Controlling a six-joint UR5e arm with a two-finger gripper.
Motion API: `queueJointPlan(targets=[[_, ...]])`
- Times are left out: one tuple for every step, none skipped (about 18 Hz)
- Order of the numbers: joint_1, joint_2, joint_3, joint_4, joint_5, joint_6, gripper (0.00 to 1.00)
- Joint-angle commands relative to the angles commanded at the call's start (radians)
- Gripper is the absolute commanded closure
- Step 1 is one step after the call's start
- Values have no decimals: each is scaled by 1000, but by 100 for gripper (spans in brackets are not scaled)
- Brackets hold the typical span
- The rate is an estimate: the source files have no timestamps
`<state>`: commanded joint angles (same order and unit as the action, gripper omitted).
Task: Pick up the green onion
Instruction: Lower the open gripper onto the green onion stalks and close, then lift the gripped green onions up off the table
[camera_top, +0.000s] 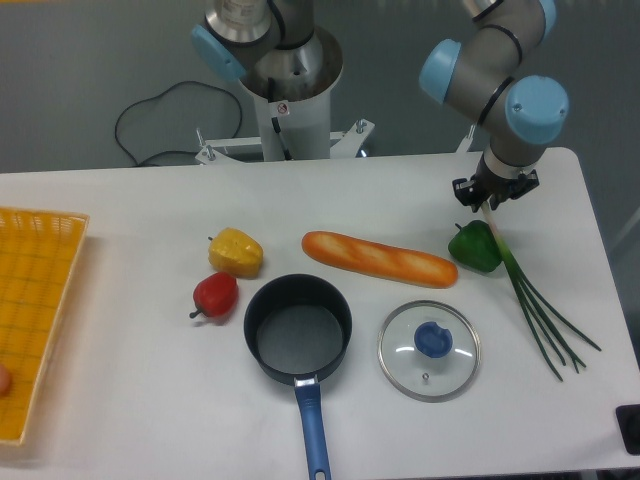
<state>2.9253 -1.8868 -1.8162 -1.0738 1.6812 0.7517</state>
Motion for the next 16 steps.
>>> queueJointPlan(targets=[[0,0,0,0,2,2,73],[0,0,0,0,2,2,76],[0,0,2,0,2,2,79],[0,0,2,0,2,0,82],[0,0,3,0,2,0,86],[0,0,3,0,2,2,90],[1,2,5,0,2,3,92],[2,2,8,-2,2,5,93],[2,2,11,-2,2,5,94],[3,3,14,-2,2,5,94],[5,5,14,-2,3,5,94],[5,6,15,-2,6,3,94],[5,6,18,-3,6,5,94],[6,8,23,-3,8,5,95],[8,9,28,-3,8,5,95],[8,11,37,-6,8,3,96]])
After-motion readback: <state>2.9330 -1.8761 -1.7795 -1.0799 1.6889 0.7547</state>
